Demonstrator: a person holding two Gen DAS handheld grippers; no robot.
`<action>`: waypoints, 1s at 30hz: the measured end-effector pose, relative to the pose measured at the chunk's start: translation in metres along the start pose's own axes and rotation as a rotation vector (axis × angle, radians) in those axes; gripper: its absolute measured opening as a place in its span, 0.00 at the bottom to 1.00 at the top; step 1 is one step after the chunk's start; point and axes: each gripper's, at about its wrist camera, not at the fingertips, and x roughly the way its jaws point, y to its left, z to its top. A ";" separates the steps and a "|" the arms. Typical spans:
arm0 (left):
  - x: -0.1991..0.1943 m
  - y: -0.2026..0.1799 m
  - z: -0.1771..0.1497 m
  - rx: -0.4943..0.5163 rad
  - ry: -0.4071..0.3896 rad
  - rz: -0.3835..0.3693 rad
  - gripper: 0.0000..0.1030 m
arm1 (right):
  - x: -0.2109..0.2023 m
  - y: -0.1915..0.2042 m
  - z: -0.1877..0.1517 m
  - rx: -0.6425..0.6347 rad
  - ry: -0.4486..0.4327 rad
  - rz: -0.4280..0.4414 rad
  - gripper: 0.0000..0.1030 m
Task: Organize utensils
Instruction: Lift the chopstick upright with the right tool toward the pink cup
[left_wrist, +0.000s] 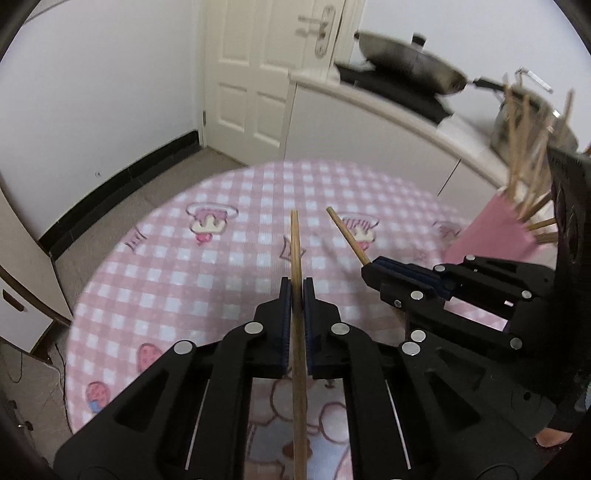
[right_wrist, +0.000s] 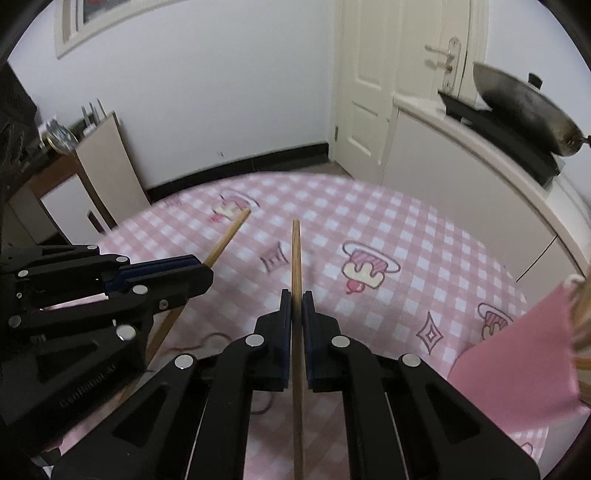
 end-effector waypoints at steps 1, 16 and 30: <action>-0.010 0.000 0.000 -0.004 -0.020 -0.004 0.06 | -0.010 0.002 0.001 0.003 -0.024 0.006 0.04; -0.134 -0.020 -0.004 0.008 -0.240 -0.073 0.06 | -0.116 0.025 0.001 -0.019 -0.249 0.057 0.04; -0.118 -0.034 -0.009 0.026 -0.124 -0.087 0.07 | -0.137 0.019 -0.005 -0.028 -0.267 0.048 0.04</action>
